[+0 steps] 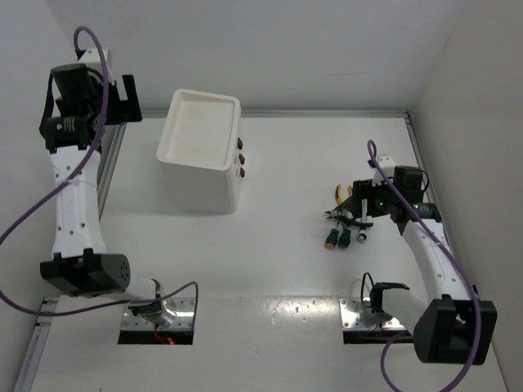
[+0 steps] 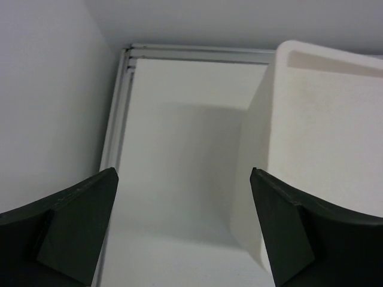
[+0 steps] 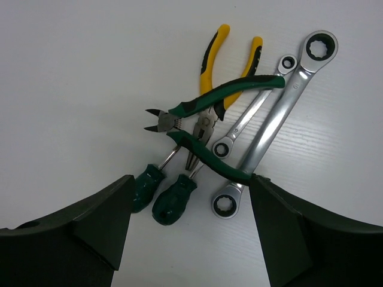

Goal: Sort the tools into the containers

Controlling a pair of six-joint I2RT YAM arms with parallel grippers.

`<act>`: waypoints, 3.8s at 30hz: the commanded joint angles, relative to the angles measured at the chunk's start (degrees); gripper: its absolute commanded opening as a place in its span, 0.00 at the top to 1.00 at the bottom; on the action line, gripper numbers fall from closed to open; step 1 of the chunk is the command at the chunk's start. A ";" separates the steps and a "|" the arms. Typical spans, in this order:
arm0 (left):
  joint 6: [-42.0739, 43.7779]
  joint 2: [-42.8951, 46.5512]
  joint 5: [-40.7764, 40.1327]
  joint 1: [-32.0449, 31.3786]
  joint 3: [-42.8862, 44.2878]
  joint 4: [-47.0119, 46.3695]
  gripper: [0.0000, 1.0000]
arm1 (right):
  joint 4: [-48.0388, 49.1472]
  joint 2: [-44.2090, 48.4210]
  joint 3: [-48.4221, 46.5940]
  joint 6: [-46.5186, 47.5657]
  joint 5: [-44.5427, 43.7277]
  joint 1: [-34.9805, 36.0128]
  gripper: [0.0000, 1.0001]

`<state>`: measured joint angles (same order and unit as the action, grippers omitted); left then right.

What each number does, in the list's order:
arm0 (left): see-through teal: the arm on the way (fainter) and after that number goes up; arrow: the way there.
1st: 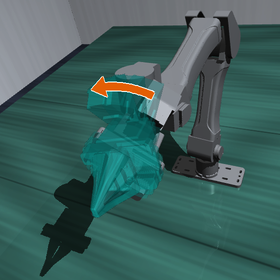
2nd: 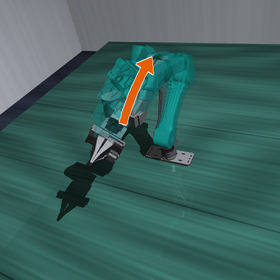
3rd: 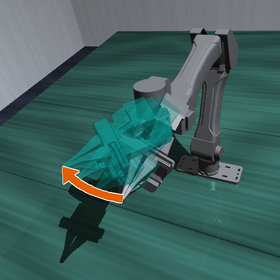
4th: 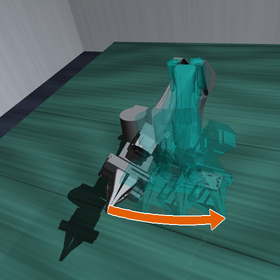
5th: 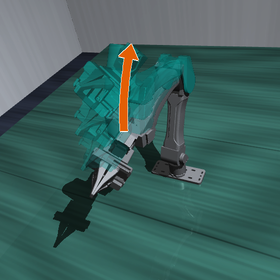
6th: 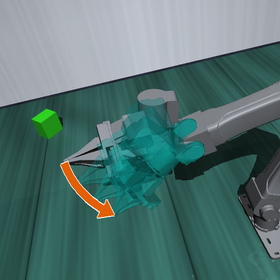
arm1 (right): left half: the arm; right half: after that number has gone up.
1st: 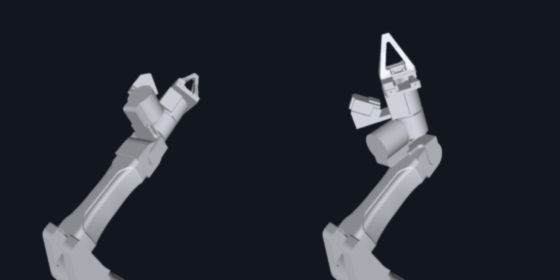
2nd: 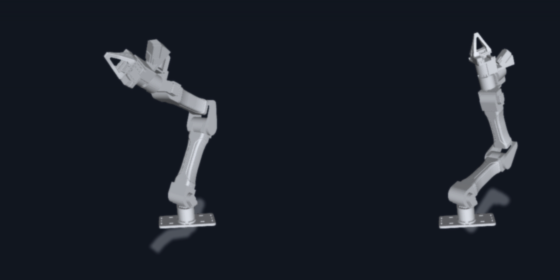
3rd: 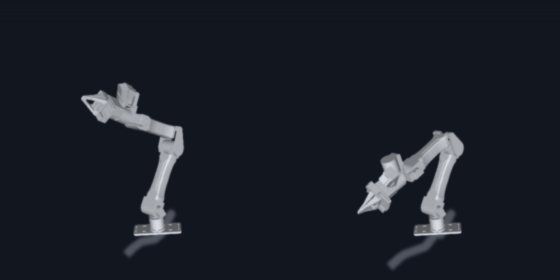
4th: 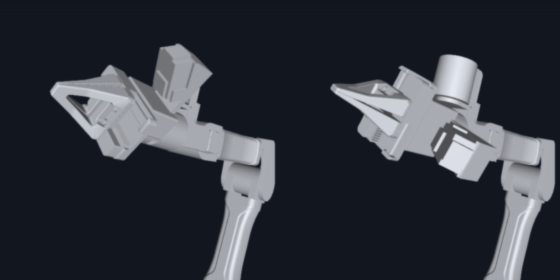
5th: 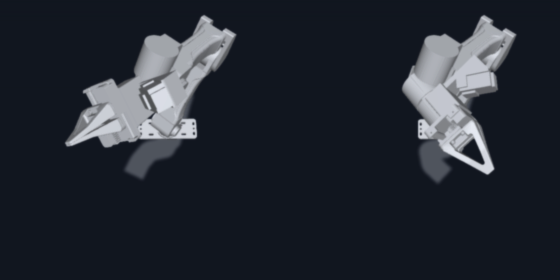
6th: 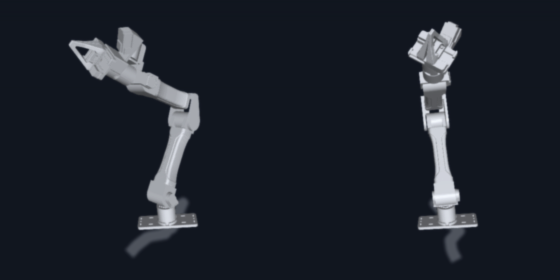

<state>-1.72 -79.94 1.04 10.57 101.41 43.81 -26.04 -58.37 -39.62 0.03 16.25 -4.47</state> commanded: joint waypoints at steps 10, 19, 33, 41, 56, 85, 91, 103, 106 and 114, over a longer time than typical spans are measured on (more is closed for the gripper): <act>-0.56 -13.05 15.84 -2.56 9.79 6.73 0.25 | 1.08 -4.47 -5.91 -0.03 1.77 0.16 0.22; -0.57 -14.80 15.92 -7.32 7.94 5.49 0.26 | 1.08 -5.53 -5.38 -0.03 1.77 0.16 0.22; -2.94 -16.03 4.76 -9.16 2.92 0.84 0.30 | 3.45 -7.72 -7.05 -1.70 6.68 0.16 0.25; -1.72 -17.35 5.91 -9.69 1.78 0.84 0.43 | 18.65 -12.98 -6.43 -2.76 22.15 3.40 0.32; 0.66 -21.66 13.28 -9.07 2.40 4.26 1.00 | 41.77 -48.05 -23.90 16.13 38.94 13.43 0.34; -1.71 -24.30 14.87 -11.36 0.55 4.26 1.00 | 56.29 -71.09 -41.58 12.19 36.92 29.95 0.48; -1.71 -24.30 14.34 -11.89 0.55 4.26 1.00 | 54.96 -74.61 -47.82 10.16 37.09 31.28 0.48; -1.71 -24.30 13.82 -11.89 0.55 3.74 1.00 | 43.28 -78.39 -56.36 13.40 37.10 32.95 0.52; -1.71 -24.82 13.82 -11.89 0.55 3.74 1.00 | 40.38 -78.39 -56.36 15.34 37.10 34.08 0.52; -1.71 -24.82 13.21 -11.89 0.55 3.74 1.00 | 41.77 -75.84 -52.06 17.28 34.29 35.14 0.57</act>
<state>-0.25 -100.16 10.72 1.15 103.66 44.73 12.25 -136.51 -92.36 15.00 49.58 27.66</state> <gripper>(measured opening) 0.236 0.446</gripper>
